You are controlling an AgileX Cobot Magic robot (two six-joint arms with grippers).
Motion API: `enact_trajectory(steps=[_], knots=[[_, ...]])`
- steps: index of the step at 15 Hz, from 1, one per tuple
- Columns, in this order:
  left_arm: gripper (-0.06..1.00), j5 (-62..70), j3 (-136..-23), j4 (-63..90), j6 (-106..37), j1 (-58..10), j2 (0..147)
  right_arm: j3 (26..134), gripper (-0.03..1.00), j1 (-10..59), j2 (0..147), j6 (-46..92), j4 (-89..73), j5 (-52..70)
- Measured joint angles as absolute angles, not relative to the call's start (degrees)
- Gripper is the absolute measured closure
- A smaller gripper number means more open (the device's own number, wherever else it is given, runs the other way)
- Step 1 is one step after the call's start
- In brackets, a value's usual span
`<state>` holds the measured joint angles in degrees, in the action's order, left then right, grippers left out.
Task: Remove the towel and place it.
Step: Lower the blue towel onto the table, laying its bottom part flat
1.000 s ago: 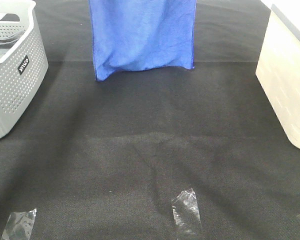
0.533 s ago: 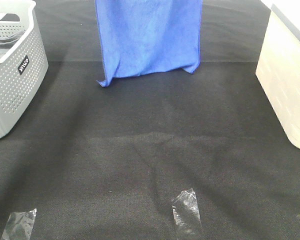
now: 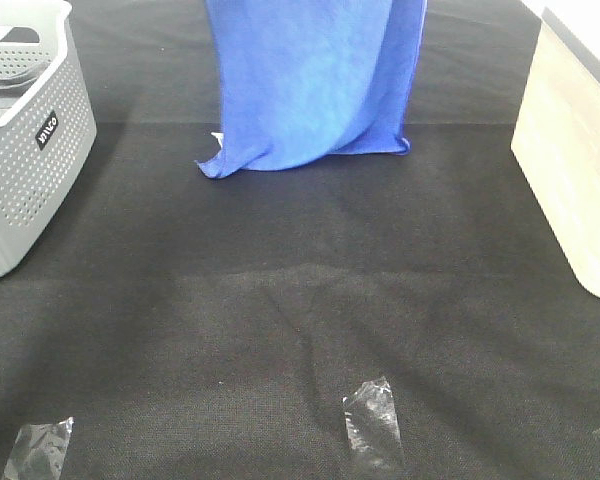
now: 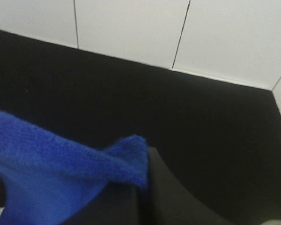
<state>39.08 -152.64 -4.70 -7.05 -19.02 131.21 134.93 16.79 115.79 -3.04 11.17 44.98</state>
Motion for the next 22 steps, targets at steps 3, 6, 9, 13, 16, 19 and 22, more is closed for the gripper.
enact_trajectory(steps=[3, 6, 9, 13, 16, 19, 22], knots=[[0.94, 57.18, -152.64, 1.15, -10.03, -19.48, 127.14, 134.93, 0.94, 16.79, 112.24, -0.57, 4.76, 56.89], [0.94, 68.47, -152.64, 4.87, -9.97, -19.48, 123.42, 134.93, 0.94, 16.79, 109.15, 1.66, 2.18, 68.35], [0.94, 69.56, -149.26, 6.02, -8.08, -19.48, 120.09, 134.93, 0.94, 16.79, 107.89, 2.18, -0.86, 70.07], [0.94, 69.73, -131.32, 7.51, -7.85, -19.48, 108.58, 123.59, 0.94, 16.79, 99.58, 2.23, -2.98, 70.13], [0.94, 69.79, -118.20, 9.74, -9.57, -19.48, 99.06, 110.41, 0.94, 16.79, 91.85, 2.23, -5.33, 70.19], [0.94, 69.84, -107.14, 14.67, -11.63, -19.48, 91.21, 100.21, 0.94, 16.79, 84.57, 1.78, -6.99, 70.19], [0.94, 69.73, -94.48, 16.44, -12.03, -19.48, 81.88, 89.78, 0.94, 16.84, 75.34, 0.40, -8.65, 70.19]])
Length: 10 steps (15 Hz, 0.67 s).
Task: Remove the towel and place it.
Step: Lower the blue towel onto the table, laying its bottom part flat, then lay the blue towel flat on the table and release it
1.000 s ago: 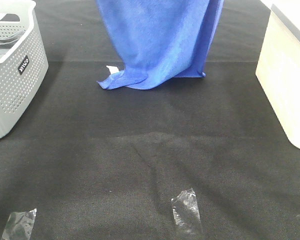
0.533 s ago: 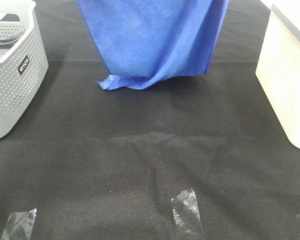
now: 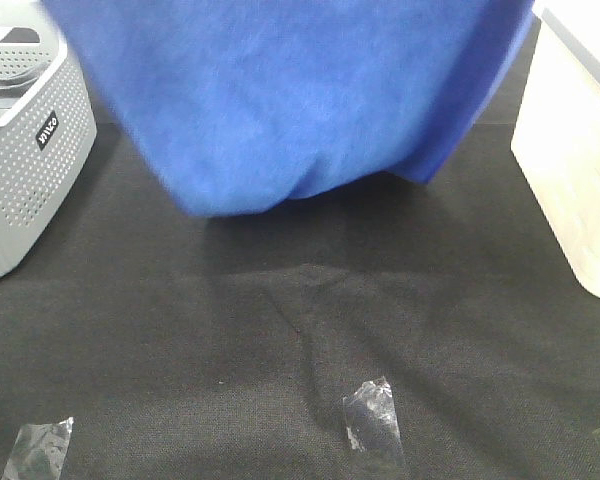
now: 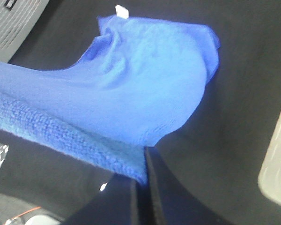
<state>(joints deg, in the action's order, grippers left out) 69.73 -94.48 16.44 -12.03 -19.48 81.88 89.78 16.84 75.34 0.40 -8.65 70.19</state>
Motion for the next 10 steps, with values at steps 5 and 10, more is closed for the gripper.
enact_trajectory(steps=[5, 10], knots=[[0.94, 69.33, -78.38, 18.28, -11.97, -19.82, 69.79, 78.78, 0.94, 17.07, 67.67, -0.40, -13.46, 70.07], [0.94, 68.75, -65.89, 22.00, -9.85, -19.82, 59.87, 70.36, 0.94, 17.42, 61.82, -1.26, -16.50, 69.79]])
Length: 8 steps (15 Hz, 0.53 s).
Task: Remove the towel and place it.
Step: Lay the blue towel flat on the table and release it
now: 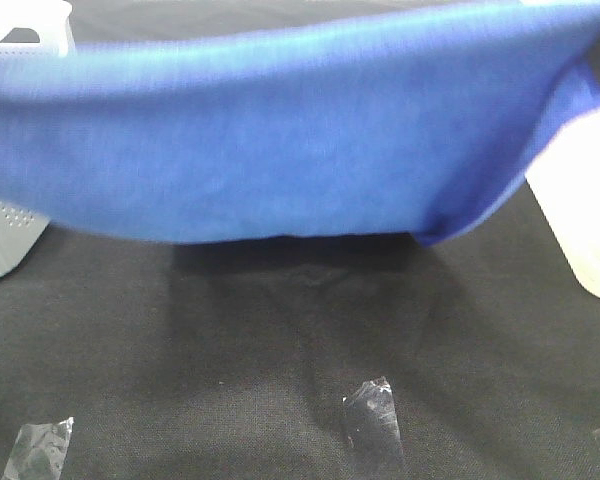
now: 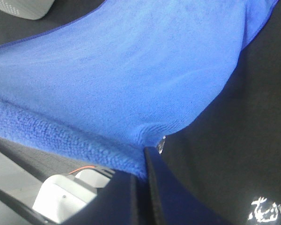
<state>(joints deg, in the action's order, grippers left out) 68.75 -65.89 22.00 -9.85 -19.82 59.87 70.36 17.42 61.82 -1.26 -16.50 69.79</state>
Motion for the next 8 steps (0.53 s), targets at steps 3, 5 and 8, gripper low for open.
enact_trajectory(steps=[3, 5, 8], knots=[[0.94, 68.75, -59.47, 26.59, -8.31, -19.82, 54.55, 64.86, 0.94, 17.42, 57.01, -1.38, -18.11, 69.79], [0.94, 68.70, -55.98, 27.39, -8.31, -19.82, 53.97, 59.93, 0.94, 17.42, 54.32, -1.38, -18.96, 69.79], [0.94, 68.58, -50.48, 27.56, -8.31, -19.82, 54.14, 54.32, 0.94, 17.42, 53.80, -1.38, -20.23, 69.73]])
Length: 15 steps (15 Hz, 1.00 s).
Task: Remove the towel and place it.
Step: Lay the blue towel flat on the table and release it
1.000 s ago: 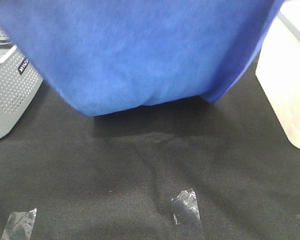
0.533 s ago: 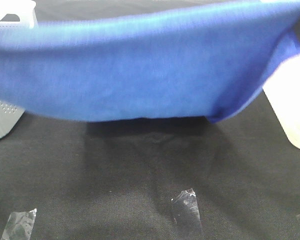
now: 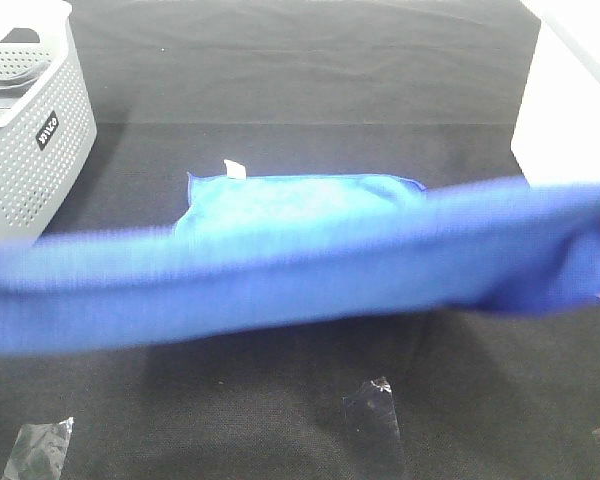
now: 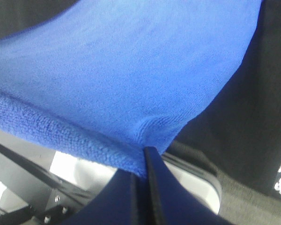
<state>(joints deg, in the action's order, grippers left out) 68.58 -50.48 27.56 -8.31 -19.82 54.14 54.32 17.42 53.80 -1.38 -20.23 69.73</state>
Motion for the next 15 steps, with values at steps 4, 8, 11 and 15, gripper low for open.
enact_trajectory(steps=[4, 8, 11, 15], knots=[[0.94, 68.30, -46.29, 28.82, -8.31, -19.82, 54.14, 49.79, 0.94, 17.42, 53.80, -1.38, -21.14, 69.56], [0.94, 68.47, -38.90, 32.26, -8.31, -19.82, 54.14, 41.31, 0.94, 17.42, 53.80, -1.38, -23.78, 69.50], [0.94, 68.47, -36.55, 33.06, -8.25, -19.82, 55.41, 37.30, 0.94, 17.42, 54.43, -1.32, -25.04, 69.50], [0.94, 68.53, -36.38, 32.95, -9.68, -19.82, 66.18, 36.78, 0.94, 17.42, 62.97, 0.97, -24.75, 69.44]])
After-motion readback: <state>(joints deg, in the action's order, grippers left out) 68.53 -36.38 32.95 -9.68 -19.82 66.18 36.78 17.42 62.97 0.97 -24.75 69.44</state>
